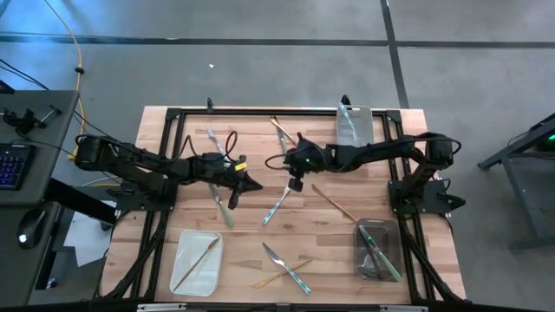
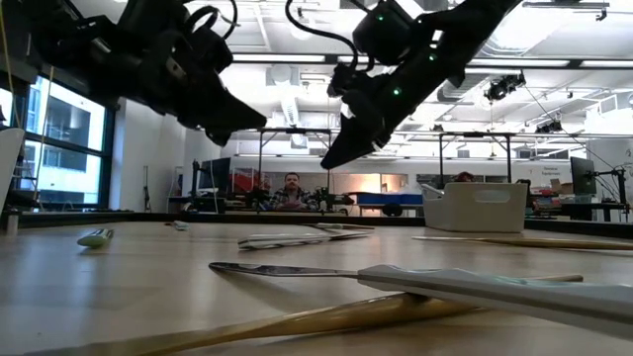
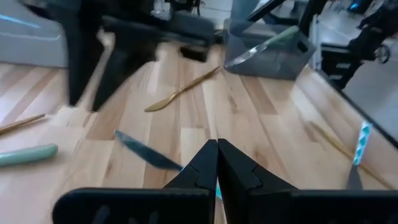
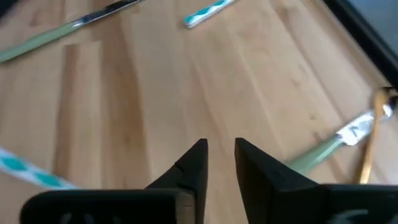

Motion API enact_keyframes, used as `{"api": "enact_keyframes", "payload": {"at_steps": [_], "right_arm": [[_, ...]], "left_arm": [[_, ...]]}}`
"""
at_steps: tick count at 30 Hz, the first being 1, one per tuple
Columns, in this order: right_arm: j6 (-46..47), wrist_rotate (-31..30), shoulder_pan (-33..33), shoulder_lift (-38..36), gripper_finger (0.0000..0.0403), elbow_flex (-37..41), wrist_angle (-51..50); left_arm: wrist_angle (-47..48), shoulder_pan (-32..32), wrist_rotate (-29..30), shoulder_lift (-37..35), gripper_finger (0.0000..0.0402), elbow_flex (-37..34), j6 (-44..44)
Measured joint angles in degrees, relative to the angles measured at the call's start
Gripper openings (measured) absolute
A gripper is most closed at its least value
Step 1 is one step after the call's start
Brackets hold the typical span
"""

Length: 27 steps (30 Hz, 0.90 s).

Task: Sort silverware by color (type)
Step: Put the blue patterned table knife into the gray bin

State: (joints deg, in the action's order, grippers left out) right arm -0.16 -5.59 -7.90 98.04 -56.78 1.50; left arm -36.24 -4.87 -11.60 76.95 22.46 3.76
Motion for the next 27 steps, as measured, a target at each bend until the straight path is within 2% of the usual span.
{"api": "enact_keyframes", "payload": {"at_steps": [7,12,21,27], "right_arm": [[1.5,-0.96,3.54,0.0,0.0088,3.98,1.86],[5.48,-1.89,5.98,0.0,0.0088,5.92,2.84],[9.26,-3.01,6.55,0.02,0.0086,-2.59,-10.13],[9.07,-1.69,6.55,0.0,0.0085,-4.93,-10.88]], "left_arm": [[3.43,0.49,0.29,0.0,0.0,-0.01,-1.26],[2.45,-0.49,0.34,0.0,0.0,-0.01,0.49],[2.38,-0.74,0.2,0.0,0.0,-0.59,3.07],[-6.34,-1.13,0.81,0.02,0.0,-6.4,3.68]]}}
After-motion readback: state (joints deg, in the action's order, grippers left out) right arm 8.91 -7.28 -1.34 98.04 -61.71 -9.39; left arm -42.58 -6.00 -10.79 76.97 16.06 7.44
